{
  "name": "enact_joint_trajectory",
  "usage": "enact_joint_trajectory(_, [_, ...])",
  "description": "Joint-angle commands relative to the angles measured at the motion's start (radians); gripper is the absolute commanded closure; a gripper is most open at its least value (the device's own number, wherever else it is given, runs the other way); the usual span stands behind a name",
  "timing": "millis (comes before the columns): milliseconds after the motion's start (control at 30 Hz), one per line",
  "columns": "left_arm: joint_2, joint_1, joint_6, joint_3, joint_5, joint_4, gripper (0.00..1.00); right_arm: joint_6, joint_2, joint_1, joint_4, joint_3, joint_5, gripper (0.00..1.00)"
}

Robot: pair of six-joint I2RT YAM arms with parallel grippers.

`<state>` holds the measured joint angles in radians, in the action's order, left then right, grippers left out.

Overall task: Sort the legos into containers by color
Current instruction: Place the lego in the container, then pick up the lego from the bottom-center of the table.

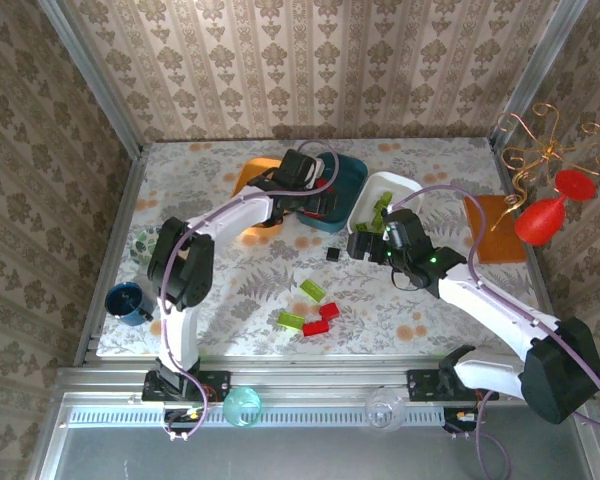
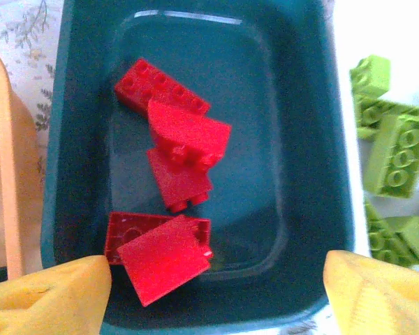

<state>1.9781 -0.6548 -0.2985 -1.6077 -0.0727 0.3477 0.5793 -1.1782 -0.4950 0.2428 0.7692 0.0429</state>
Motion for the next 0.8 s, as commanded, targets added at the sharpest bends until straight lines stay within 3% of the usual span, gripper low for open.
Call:
enact_joint_trajectory(0, [-0.153,-0.008,-0.035,0.037,-0.046,-0.058,0.16,-0.003,-0.012,-0.019,0.009,-0.01,-0.035,0.06])
enact_joint_trajectory(300, [-0.547,-0.046,-0.131,0.492,0.007,-0.24,0.0,-0.133,-0.2,-0.181,0.034,0.09,-0.078,0.12])
enact_joint_trajectory(600, [-0.974,-0.055,-0.206,0.884,0.134,-0.158,0.0,-0.21,-0.457,-0.325,0.104,0.201,-0.049,0.18])
enact_joint_trajectory(767, [-1.129,-0.054,-0.259,1.022,0.163,-0.134,0.0,-0.228,-0.556,-0.377,0.145,0.256,0.017,0.19])
